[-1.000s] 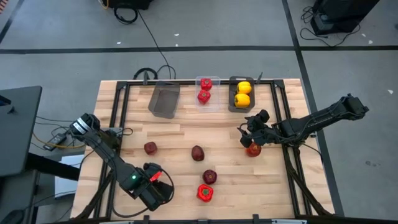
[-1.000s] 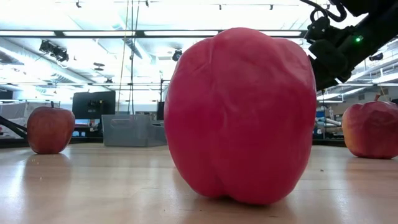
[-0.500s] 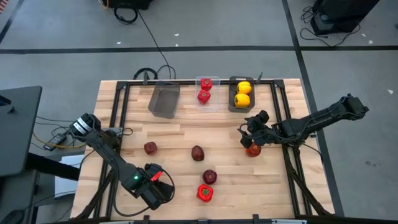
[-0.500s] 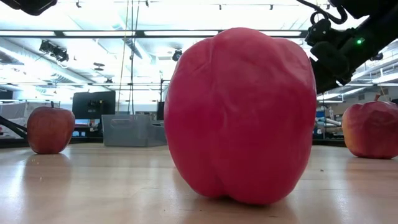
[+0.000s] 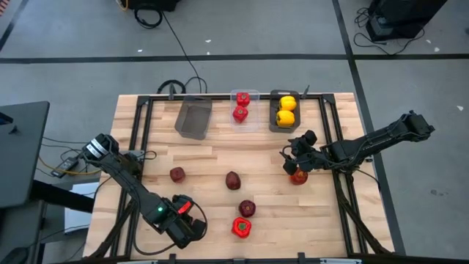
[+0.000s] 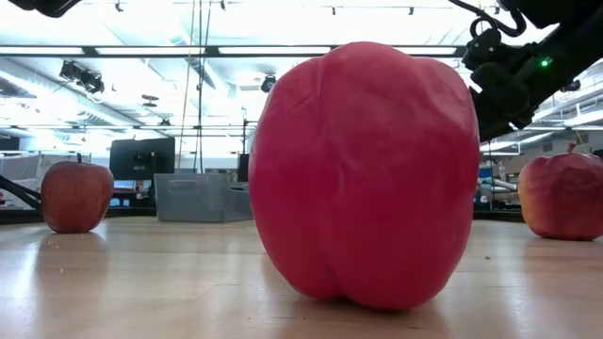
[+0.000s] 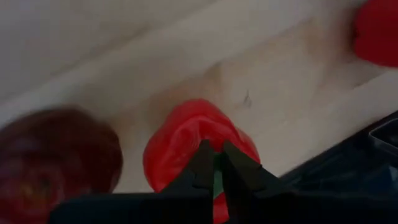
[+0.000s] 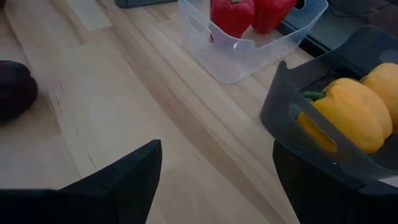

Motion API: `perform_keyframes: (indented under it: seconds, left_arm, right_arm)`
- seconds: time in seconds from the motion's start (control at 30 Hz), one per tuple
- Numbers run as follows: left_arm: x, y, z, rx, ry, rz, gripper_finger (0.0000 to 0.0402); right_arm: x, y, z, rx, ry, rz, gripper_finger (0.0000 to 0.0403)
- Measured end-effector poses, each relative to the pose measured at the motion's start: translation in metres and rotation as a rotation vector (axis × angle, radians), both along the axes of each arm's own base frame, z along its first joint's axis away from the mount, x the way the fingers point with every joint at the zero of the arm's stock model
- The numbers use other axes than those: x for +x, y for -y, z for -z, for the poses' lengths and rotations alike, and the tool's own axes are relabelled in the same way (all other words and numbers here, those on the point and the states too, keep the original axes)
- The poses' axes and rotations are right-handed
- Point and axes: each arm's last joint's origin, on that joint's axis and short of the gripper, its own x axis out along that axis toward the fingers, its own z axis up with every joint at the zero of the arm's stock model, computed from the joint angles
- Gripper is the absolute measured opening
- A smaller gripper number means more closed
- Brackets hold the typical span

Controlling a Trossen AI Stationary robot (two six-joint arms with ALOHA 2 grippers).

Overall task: Sort produce into baskets
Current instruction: Put the left red bell pepper into the transparent bin

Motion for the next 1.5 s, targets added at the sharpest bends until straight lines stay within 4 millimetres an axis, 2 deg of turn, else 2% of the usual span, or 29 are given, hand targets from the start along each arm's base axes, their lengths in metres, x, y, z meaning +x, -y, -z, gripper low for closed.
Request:
perform_keyframes:
  seconds: [0.17, 0.33, 0.57, 0.67, 0.8, 0.97, 1.27, 1.37, 1.5]
  left_arm:
    - [0.011, -0.013, -0.001, 0.118, 0.076, 0.042, 0.0011]
    - [0.031, -0.034, -0.005, 0.2, 0.101, 0.152, 0.001]
    - [0.062, -0.068, -0.032, 0.26, 0.153, 0.298, 0.001]
    - [0.072, -0.089, -0.047, 0.307, 0.134, 0.354, 0.001]
    - [0.089, -0.132, -0.063, 0.385, 0.126, 0.403, 0.001]
    - [0.109, -0.196, -0.076, 0.424, 0.192, 0.451, 0.001]
    - [0.122, -0.312, -0.105, 0.622, 0.409, 0.494, 0.001]
    - [0.125, -0.347, -0.1, 0.644, 0.463, 0.514, 0.001]
    - [0.132, -0.387, -0.077, 0.645, 0.462, 0.513, 0.001]
  right_arm:
    - [0.005, -0.002, -0.003, 0.05, 0.058, -0.027, 0.0317]
    - [0.022, -0.015, -0.01, 0.08, 0.181, -0.172, 0.0317]
    - [0.049, -0.034, -0.006, 0.061, 0.291, -0.347, 0.0318]
    - [0.056, -0.037, -0.002, 0.072, 0.297, -0.387, 0.0318]
    - [0.055, -0.036, -0.001, 0.07, 0.286, -0.375, 0.0318]
    - [0.05, -0.033, -0.007, 0.027, 0.301, -0.31, 0.0318]
    - [0.042, -0.028, 0.0, 0.048, 0.251, -0.174, 0.0317]
    - [0.038, -0.026, 0.004, 0.046, 0.222, -0.104, 0.0317]
    - [0.033, -0.025, 0.008, 0.019, 0.222, 0.004, 0.0317]
